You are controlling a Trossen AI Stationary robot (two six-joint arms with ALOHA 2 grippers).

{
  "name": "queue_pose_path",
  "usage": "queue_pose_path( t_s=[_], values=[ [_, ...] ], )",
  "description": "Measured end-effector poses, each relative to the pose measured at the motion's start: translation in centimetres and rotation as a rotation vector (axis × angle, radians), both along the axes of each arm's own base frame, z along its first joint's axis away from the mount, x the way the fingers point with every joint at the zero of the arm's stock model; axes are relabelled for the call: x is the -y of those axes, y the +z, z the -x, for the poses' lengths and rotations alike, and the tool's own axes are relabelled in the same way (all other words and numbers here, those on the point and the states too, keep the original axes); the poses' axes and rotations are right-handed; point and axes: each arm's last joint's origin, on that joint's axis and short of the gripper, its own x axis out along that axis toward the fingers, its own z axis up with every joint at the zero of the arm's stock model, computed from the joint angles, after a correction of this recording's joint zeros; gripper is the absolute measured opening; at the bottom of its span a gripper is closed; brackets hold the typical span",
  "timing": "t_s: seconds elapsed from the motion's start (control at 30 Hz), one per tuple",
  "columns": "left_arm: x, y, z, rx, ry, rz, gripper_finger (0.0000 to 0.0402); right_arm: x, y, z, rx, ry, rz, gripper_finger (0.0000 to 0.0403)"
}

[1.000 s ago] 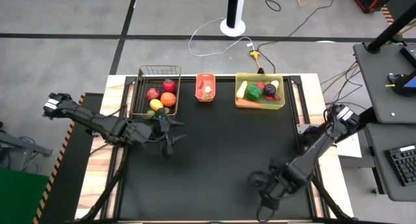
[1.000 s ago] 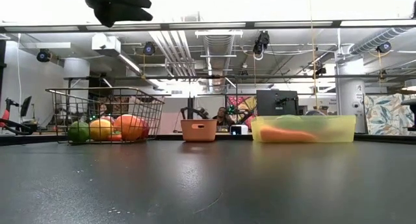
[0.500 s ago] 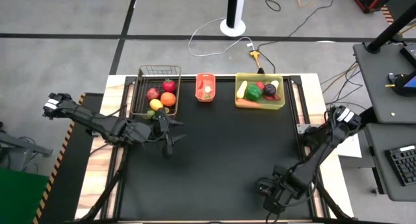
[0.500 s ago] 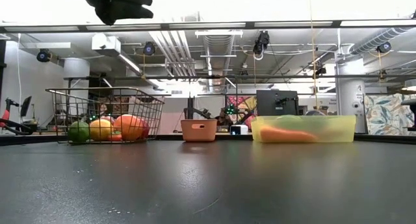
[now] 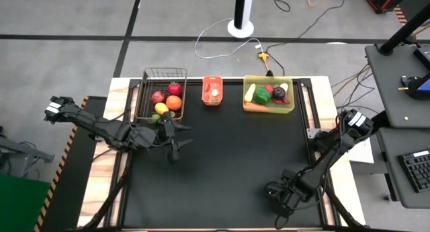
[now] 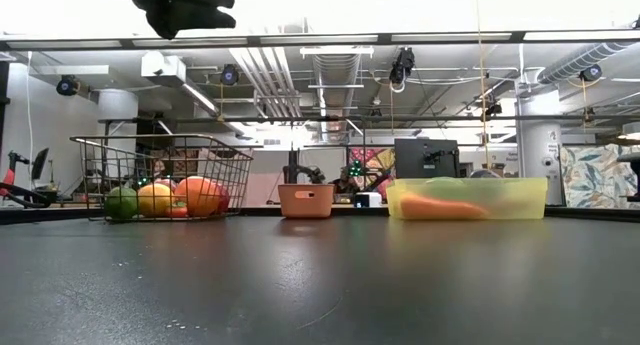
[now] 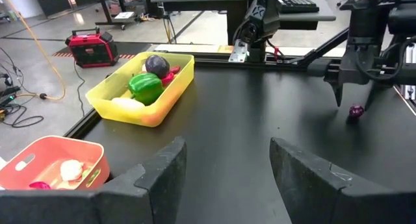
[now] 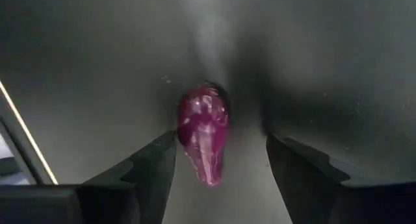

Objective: Sort produce into baskets
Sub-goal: Put the purple eggplant into the orange bin

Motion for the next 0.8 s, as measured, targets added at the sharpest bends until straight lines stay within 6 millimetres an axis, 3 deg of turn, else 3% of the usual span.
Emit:
queue_pose_path(
  t_s=[0.37,0.8],
  values=[
    [0.0,0.0,0.0,0.002,0.016,-0.005,0.0203,1.1,-1.2,0.1,0.004,0.047,0.025,0.0197],
    [0.0,0.0,0.0,0.008,0.023,0.015,0.0203,1.1,0.4,-1.5,0.063,0.088,0.0,0.0062]
  ],
)
